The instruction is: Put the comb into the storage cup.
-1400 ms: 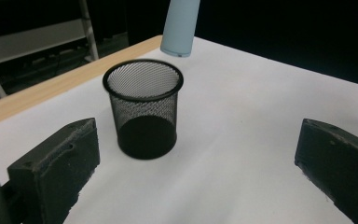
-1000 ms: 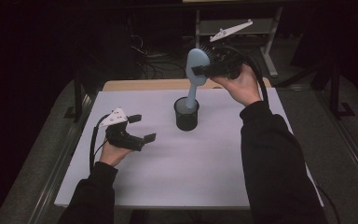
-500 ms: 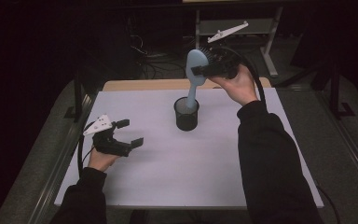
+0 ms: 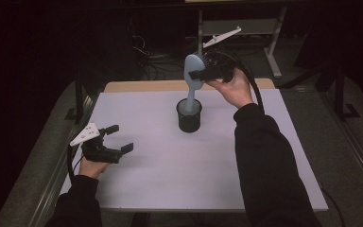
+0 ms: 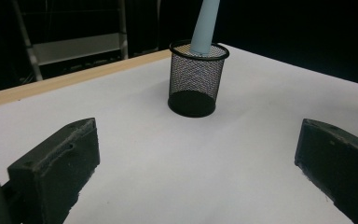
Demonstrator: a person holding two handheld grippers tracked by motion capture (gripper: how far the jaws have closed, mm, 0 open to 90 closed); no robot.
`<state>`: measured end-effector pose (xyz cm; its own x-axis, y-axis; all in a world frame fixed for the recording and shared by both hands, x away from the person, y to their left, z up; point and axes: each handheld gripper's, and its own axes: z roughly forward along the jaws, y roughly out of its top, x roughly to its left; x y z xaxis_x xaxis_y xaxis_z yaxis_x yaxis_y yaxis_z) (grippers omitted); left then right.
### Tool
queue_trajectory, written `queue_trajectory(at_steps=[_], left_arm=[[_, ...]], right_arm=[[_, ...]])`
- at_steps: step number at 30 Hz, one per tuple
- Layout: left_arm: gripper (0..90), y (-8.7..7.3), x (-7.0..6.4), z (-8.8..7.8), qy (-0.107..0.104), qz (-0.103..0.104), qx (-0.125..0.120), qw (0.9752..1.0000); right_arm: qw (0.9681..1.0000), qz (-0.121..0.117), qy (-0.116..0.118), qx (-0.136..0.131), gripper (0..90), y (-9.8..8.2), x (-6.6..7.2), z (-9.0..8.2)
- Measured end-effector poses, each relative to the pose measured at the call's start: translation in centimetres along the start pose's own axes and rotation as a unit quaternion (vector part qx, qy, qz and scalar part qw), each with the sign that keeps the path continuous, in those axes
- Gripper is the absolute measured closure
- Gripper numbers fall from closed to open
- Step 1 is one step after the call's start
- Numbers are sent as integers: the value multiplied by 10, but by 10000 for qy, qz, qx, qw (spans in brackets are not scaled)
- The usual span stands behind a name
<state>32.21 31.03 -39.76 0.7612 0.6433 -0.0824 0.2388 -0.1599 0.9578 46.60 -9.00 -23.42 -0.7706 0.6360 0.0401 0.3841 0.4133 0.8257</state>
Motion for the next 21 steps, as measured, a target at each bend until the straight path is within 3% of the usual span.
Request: queue_trajectory(at_steps=[15,21], left_arm=[[0,-19,6,-18,253,-110,-140,9995],[0,-28,9,-23,305,-179,-92,9993]], right_arm=[[9999,169,-9,35,500,-17,-9,13],[9997,243,-12,35,500,-23,-11,16]])
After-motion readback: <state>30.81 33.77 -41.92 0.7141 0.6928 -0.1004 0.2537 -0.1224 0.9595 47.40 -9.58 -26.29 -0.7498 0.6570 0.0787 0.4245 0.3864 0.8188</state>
